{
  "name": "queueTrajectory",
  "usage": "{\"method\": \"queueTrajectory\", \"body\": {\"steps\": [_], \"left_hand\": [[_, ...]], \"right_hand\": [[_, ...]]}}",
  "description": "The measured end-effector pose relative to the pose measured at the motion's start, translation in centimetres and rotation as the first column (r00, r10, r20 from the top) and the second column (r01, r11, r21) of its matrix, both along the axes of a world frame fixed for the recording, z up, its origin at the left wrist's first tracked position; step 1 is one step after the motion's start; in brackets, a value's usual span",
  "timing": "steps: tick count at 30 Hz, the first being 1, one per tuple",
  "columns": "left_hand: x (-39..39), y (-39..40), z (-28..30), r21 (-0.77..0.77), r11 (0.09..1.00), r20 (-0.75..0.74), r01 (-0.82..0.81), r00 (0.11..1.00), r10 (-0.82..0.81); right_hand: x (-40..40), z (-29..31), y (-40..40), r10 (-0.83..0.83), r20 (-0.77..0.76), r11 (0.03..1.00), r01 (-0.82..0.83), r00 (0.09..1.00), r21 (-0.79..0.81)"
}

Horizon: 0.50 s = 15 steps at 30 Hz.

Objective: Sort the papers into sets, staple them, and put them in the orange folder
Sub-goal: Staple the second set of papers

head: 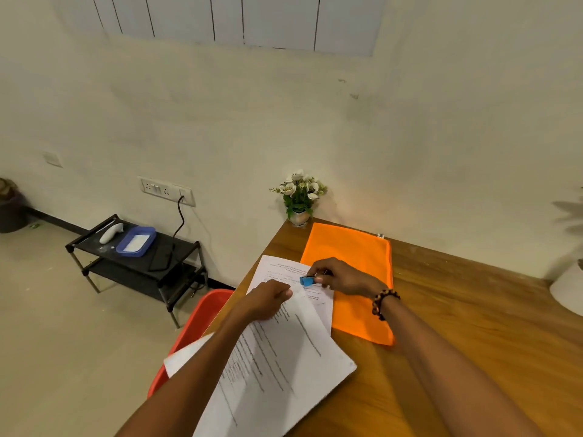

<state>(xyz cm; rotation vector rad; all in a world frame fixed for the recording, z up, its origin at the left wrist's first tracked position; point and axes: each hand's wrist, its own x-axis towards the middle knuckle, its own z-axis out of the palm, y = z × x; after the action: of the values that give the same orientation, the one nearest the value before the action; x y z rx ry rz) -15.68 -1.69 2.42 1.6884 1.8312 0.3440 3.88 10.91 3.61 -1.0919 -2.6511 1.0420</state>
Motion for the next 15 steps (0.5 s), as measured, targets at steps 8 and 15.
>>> {"method": "queueTrajectory", "body": {"steps": [8,15], "left_hand": [[2.4,1.3,0.8,-0.146,0.964,-0.087,0.223,0.968,-0.237],[3.5,1.7,1.2,-0.209,0.917,-0.111,0.339,0.924,-0.366]], "right_hand": [[1.2,4.0,0.4,0.159,0.164,0.977,-0.131,0.974,-0.167],[1.4,3.5,0.2,0.188,0.22,0.965,-0.139,0.957,-0.224]]}}
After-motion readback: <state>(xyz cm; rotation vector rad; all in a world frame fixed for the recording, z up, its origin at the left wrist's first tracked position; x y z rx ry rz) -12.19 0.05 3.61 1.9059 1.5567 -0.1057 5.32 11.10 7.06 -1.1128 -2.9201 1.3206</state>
